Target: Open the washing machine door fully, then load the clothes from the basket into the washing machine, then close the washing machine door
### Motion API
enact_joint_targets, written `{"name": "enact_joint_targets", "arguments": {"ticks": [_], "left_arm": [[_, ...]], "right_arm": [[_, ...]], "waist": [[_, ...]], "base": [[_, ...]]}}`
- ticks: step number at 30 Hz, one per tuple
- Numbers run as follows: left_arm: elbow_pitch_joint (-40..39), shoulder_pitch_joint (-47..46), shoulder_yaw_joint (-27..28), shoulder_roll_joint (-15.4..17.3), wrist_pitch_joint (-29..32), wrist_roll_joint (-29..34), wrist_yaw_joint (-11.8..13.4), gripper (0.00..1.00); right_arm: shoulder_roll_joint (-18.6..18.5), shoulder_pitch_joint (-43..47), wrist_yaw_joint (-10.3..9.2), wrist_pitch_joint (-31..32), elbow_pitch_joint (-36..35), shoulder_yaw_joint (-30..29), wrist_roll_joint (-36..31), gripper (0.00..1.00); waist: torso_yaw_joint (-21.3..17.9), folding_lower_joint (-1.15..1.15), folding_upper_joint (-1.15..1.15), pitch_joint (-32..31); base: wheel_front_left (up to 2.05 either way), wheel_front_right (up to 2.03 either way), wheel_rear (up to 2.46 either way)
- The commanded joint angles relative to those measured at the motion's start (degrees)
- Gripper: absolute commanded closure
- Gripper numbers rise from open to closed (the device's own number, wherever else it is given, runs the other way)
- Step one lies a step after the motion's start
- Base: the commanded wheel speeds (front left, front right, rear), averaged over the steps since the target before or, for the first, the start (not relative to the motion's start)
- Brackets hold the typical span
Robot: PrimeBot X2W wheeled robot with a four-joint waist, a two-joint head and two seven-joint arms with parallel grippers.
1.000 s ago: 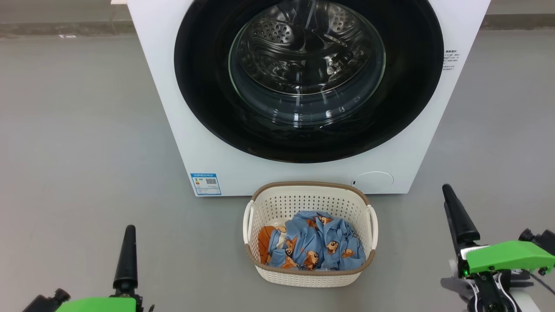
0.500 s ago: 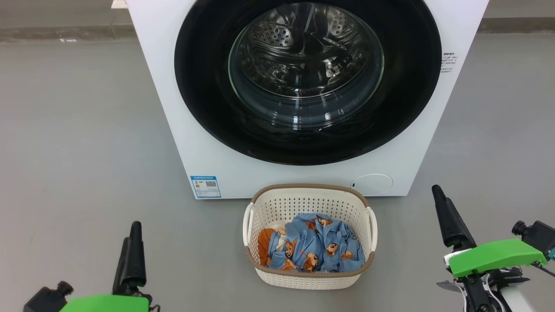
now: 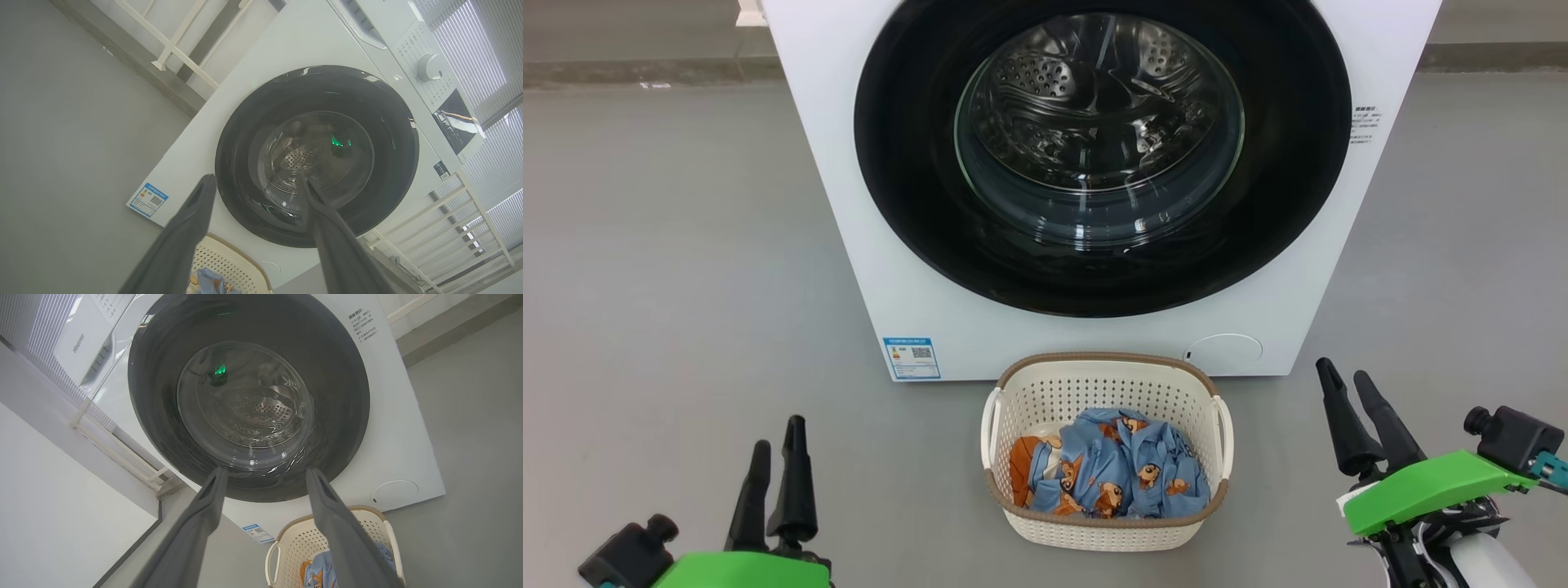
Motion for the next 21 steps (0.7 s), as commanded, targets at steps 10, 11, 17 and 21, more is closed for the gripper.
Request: {"name": "enact_joint_targets", "arguments": {"ticks": [10,11,17,21], "left_arm": [[0.8,-3.8,0.5,1.5,-2.5,10.7,0.3,0.00],[0.9,-3.9,0.6,1.5,-2.7,11.8,0.5,0.00],[1.2,-4.3,1.0,1.4,-3.5,16.9,1.3,0.00],[1.3,-4.5,1.2,1.1,-4.2,19.9,1.3,0.00]], "right_arm": [[-1.5,-4.1,0.29,-2.5,1.7,2.0,-11.0,0.00],[-1.5,-4.1,0.29,-2.7,2.0,1.9,-12.0,0.00],[-1.3,-4.6,0.30,-3.5,3.2,1.7,-16.4,0.00],[-1.1,-4.9,0.31,-4.2,4.2,1.4,-19.7,0.00]], "waist": [[0.1,0.00,0.00,-0.3],[0.1,0.00,0.00,-0.3],[0.1,0.00,0.00,-0.2],[0.1,0.00,0.00,-0.2]], "base": [[0.00,0.00,0.00],[0.00,0.00,0.00],[0.00,0.00,0.00],[0.00,0.00,0.00]]}}
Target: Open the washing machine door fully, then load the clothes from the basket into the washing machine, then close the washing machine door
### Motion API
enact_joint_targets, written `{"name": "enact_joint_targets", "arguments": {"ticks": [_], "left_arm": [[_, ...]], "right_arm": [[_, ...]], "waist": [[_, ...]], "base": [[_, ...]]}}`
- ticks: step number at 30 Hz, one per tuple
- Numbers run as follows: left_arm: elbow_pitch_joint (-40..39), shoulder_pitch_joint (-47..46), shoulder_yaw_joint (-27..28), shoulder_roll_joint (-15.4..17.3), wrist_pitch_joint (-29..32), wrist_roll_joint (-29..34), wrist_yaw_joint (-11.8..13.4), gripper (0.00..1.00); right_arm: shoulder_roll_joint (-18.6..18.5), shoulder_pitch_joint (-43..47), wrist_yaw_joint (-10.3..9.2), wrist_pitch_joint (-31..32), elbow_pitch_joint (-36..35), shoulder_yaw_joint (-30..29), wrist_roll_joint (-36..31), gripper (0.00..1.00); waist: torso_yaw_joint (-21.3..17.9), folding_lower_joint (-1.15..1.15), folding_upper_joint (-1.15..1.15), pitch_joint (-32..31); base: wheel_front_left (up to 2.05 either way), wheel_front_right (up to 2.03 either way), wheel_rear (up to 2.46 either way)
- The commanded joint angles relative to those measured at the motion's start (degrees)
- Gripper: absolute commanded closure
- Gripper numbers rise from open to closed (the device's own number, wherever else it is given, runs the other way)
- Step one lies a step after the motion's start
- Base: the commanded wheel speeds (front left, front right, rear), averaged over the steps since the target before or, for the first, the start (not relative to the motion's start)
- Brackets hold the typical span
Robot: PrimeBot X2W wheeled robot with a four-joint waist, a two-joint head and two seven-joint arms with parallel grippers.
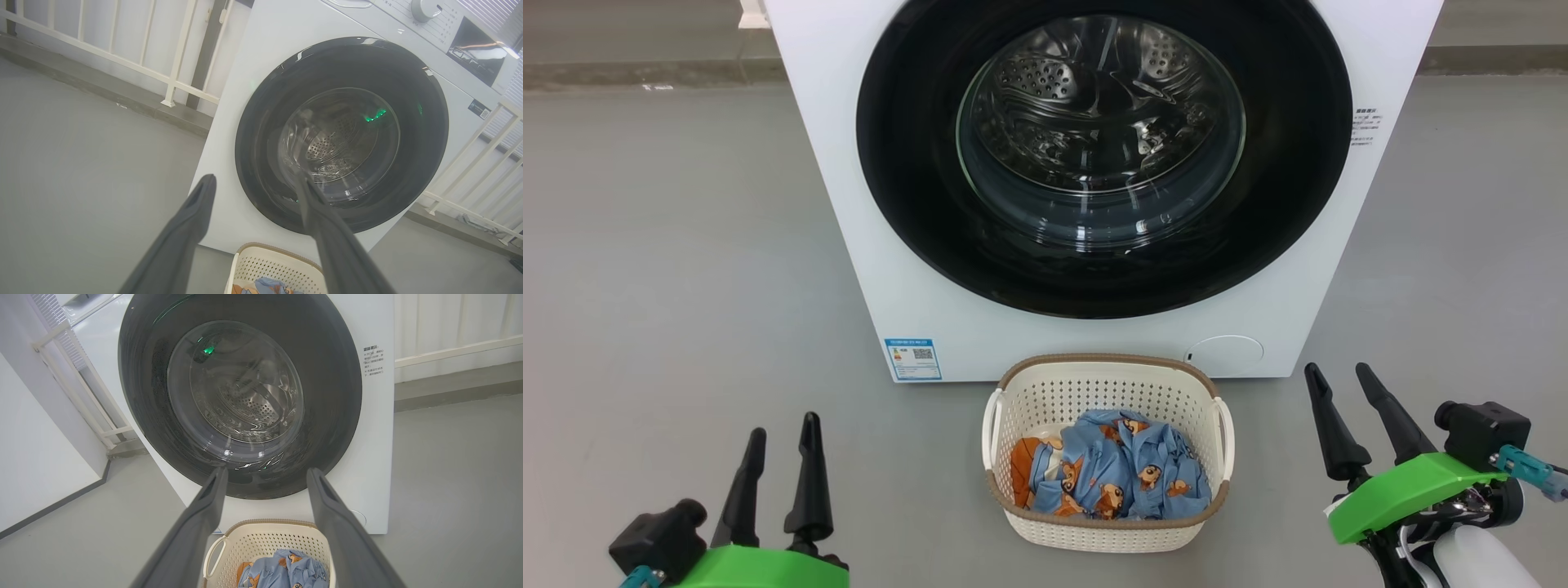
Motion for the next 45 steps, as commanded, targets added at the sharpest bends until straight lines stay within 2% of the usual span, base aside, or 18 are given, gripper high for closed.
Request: {"name": "enact_joint_targets", "arguments": {"ticks": [1,16,45], "left_arm": [[-1.1,-3.2,1.8,0.5,-0.8,1.7,0.1,0.00],[-0.5,-3.9,2.1,0.0,-3.3,11.4,0.1,0.00],[0.8,-3.9,3.2,-0.4,-3.3,13.0,0.3,0.00]], "right_arm": [[-0.6,-2.6,0.30,-0.9,-0.9,0.6,-1.8,0.00],[-0.8,-3.3,0.33,-3.3,-0.1,0.9,-11.0,0.00],[-0.4,-3.5,0.33,-3.3,-0.1,1.0,-10.8,0.00]], "waist": [[0.0,0.00,0.00,0.0],[0.2,0.00,0.00,-0.1],[-0.2,0.00,0.00,0.0]], "base": [[0.00,0.00,0.00],[0.00,0.00,0.00],[0.00,0.00,0.00]]}}
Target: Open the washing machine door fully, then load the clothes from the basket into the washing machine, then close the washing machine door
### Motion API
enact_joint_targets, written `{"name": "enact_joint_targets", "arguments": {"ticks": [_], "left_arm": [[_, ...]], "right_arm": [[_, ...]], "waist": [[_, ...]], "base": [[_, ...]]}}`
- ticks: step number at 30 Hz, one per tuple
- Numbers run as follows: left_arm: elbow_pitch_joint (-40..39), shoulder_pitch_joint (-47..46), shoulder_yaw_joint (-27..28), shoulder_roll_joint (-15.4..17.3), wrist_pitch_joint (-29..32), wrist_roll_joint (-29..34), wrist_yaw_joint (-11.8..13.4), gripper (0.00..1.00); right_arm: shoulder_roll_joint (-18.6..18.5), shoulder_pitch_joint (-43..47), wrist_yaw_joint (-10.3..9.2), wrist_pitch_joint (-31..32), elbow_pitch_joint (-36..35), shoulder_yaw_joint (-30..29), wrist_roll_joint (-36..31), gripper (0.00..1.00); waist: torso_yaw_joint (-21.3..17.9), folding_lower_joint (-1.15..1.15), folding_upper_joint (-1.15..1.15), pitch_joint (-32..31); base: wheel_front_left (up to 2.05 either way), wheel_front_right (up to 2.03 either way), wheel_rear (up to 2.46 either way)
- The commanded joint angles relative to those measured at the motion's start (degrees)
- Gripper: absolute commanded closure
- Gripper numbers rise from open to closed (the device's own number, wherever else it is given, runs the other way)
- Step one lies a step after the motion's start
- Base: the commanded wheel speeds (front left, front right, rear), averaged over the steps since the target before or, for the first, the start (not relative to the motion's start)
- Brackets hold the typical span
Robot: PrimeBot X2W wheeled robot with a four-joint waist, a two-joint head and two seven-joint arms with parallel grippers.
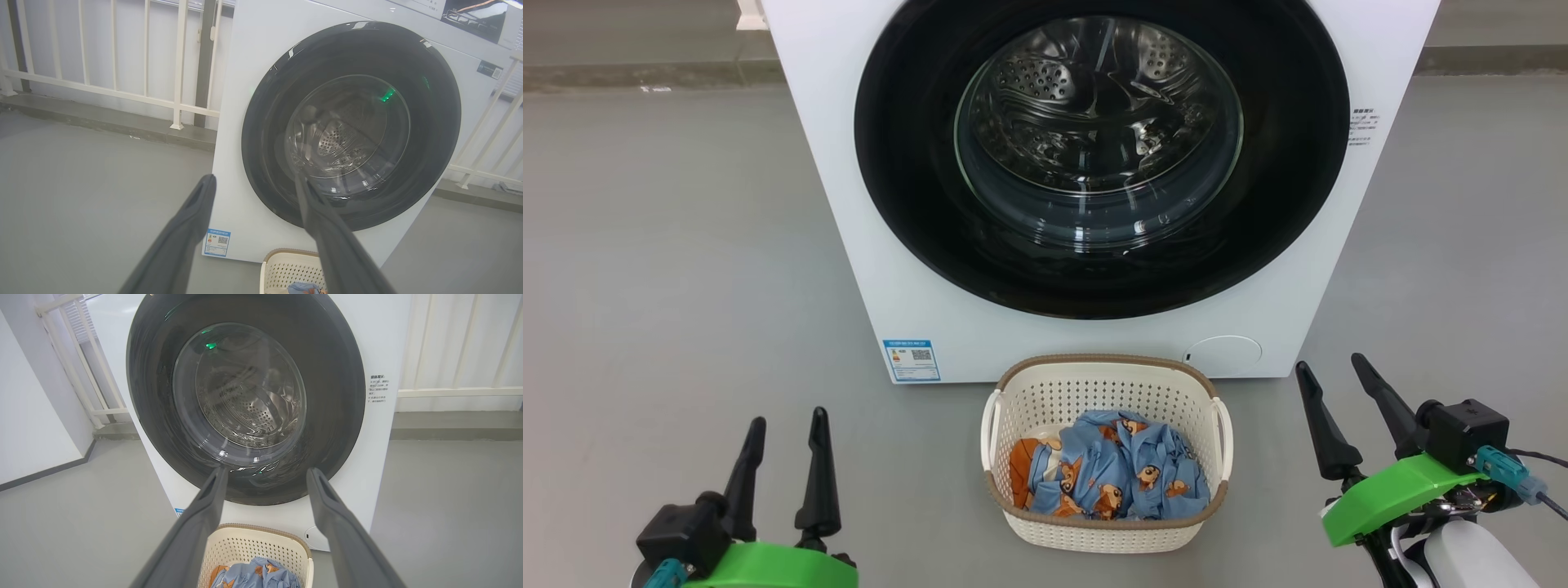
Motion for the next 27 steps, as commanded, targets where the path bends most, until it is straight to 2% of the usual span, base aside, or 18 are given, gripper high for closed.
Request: {"name": "enact_joint_targets", "arguments": {"ticks": [1,17,27], "left_arm": [[-1.2,-2.7,1.9,0.8,-0.5,0.3,0.1,0.00],[-0.6,-2.9,1.7,1.1,-0.5,0.4,1.3,0.00],[-0.5,-2.7,1.5,1.2,-0.5,0.1,1.5,0.00]], "right_arm": [[-0.4,-2.5,0.33,-0.7,-1.4,0.8,-0.3,0.00],[-0.4,-2.7,0.33,-0.7,-1.2,1.2,-0.1,0.00],[-0.5,-2.7,0.33,-0.7,-1.0,1.2,0.0,0.00]], "waist": [[0.0,0.00,0.00,0.0],[-0.1,0.00,0.00,-0.2],[-0.3,0.00,0.00,-0.2]], "base": [[0.00,0.00,0.00],[0.05,0.05,-0.09],[0.78,0.78,-1.57]]}}
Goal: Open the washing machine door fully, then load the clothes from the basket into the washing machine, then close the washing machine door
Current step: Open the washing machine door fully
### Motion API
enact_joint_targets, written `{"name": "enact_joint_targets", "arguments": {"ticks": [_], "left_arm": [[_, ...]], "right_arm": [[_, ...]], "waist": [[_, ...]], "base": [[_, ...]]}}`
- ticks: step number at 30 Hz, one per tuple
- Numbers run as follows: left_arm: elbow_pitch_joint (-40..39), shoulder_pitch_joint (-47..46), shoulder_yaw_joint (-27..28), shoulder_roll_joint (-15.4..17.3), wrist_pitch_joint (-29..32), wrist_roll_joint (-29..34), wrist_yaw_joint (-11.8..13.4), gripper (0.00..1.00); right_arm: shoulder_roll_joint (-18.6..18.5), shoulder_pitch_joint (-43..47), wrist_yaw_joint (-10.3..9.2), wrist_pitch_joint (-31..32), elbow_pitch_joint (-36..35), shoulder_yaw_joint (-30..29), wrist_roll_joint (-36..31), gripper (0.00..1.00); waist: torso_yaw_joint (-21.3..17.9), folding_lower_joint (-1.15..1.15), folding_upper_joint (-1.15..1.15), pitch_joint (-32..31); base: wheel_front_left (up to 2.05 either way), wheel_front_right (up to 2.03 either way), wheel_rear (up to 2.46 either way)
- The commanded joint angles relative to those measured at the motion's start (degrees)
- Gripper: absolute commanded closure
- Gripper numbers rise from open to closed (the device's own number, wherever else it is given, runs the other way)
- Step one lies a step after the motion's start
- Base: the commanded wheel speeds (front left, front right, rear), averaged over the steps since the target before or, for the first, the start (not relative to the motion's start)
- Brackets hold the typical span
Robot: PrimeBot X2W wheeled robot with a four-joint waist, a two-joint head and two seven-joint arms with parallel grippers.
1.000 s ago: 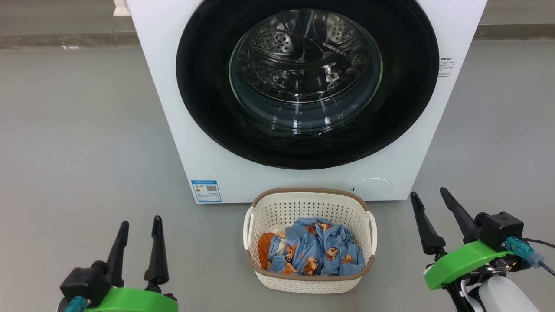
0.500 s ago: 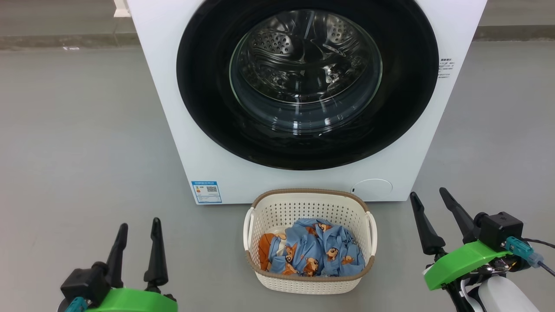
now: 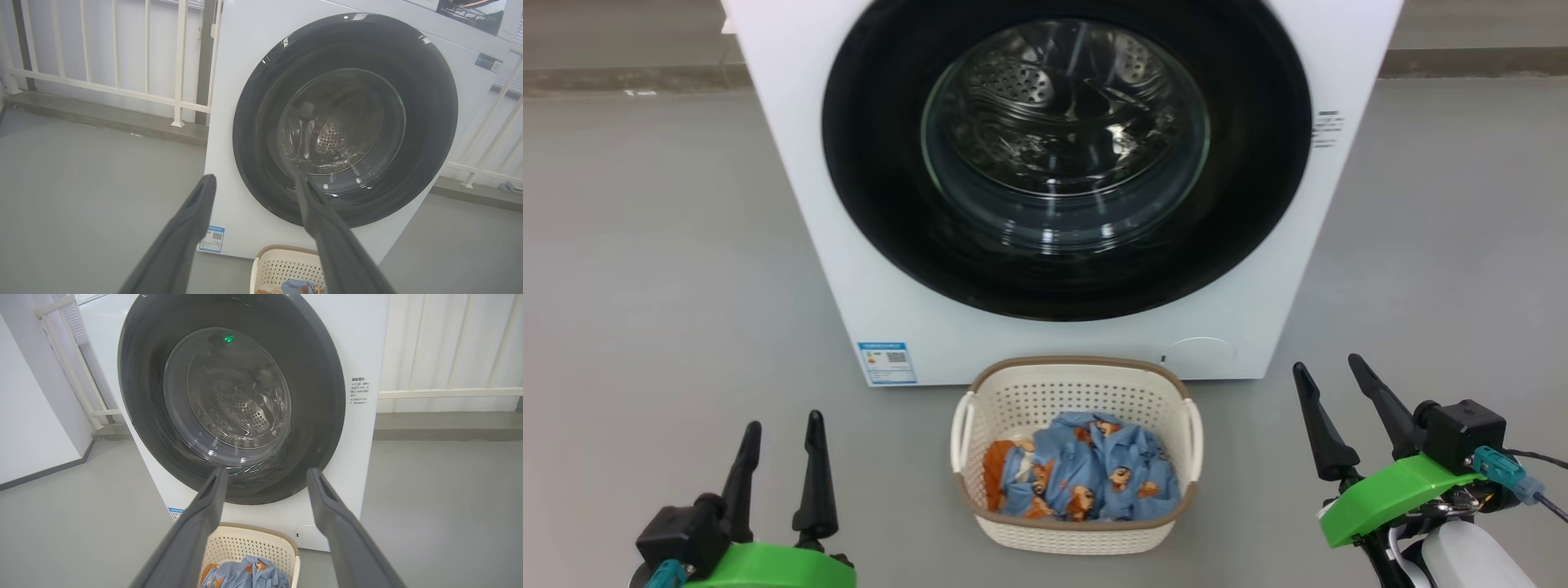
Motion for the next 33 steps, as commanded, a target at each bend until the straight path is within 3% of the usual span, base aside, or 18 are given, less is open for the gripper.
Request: {"name": "enact_joint_targets", "arguments": {"ticks": [1,15,33], "left_arm": [[-1.0,-2.6,1.6,1.1,-0.5,0.1,0.2,0.00],[-1.3,-2.6,1.2,1.1,-0.5,-1.1,-0.6,0.00],[-0.3,-2.4,0.1,1.3,-0.5,-1.5,-0.4,0.00]], "right_arm": [[-0.6,-2.7,0.33,-0.7,-1.0,1.0,0.0,0.00],[-0.7,-2.7,0.33,-0.7,-0.7,0.9,0.3,0.00],[-1.1,-2.5,0.33,-0.7,0.3,1.7,0.8,0.00]], "waist": [[-0.1,0.00,0.00,0.0],[-0.6,0.00,0.00,0.2],[-0.3,0.00,0.00,-0.7]], "base": [[1.23,1.23,-2.46],[0.97,0.97,-1.93],[0.08,0.08,-0.16]]}}
